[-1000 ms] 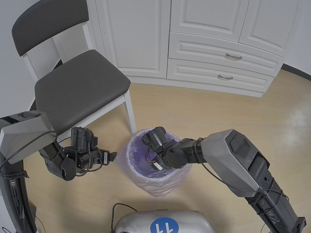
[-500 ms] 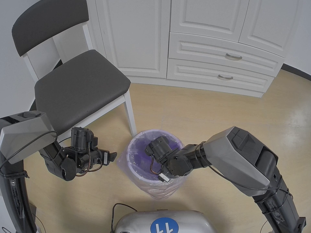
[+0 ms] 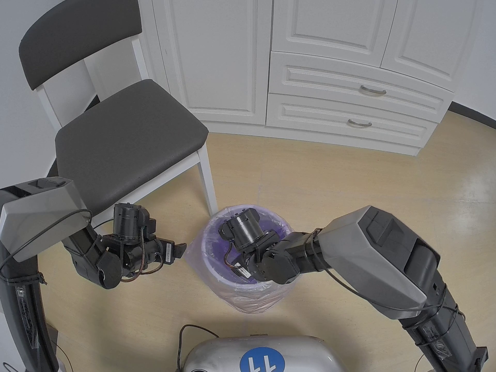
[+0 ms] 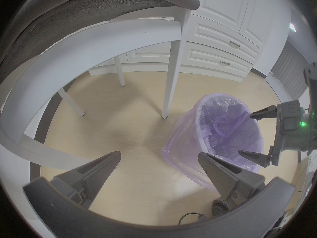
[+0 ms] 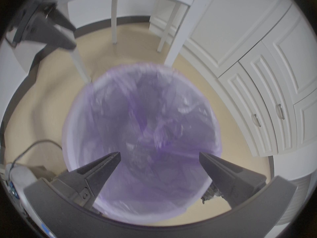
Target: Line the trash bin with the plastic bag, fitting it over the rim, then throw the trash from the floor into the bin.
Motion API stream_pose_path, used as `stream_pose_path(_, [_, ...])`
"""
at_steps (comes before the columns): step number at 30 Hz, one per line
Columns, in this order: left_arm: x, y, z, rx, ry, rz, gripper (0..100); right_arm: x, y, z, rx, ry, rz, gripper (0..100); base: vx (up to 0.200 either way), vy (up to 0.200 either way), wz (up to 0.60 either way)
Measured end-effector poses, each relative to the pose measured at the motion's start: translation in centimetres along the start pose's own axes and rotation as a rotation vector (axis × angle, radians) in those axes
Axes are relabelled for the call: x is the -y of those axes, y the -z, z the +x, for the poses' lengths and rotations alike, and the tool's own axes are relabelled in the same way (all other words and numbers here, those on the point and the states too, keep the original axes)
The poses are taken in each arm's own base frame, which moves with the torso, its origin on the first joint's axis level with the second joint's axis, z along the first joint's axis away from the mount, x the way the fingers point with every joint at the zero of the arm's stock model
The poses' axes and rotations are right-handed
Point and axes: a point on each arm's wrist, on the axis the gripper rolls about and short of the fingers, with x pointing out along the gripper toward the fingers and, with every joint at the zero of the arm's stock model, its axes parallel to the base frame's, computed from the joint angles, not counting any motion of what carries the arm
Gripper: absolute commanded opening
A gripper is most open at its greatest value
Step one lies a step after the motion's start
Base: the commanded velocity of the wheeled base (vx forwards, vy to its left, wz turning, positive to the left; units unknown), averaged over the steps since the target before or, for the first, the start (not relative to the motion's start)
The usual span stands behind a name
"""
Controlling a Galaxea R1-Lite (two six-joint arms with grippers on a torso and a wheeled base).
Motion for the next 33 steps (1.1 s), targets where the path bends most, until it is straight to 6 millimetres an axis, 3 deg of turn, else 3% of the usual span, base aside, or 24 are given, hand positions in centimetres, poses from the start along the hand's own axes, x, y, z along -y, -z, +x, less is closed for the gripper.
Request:
stream_pose_path(8, [-0.1, -0.1, 0.0, 0.002, -0.002, -0.003, 100, -2.0, -1.3, 1.0, 0.127, 0.008, 0.053, 100, 0.000, 0.000, 0.00])
stream_pose_path(15, [-0.1, -0.1, -0.1, 0.003, -0.001, -0.003, 100, -4.8, -1.0, 0.4, 0.136, -0.029, 0.018, 100, 0.000, 0.000, 0.00])
stream_pose_path(21, [-0.1, -0.2, -0.1, 0.006, -0.002, -0.003, 100, -5.8, -0.8, -0.1, 0.137, -0.043, -0.004, 100, 0.000, 0.000, 0.00])
stream_pose_path(25, [-0.1, -0.2, -0.1, 0.007, -0.003, -0.006, 100, -5.4, -1.2, 0.1, 0.147, -0.035, 0.006, 100, 0.000, 0.000, 0.00])
stream_pose_path(33, [-0.3, -0.2, 0.0, 0.009, -0.007, -0.009, 100, -1.9, -2.3, 1.1, 0.171, 0.032, 0.076, 100, 0.000, 0.000, 0.00])
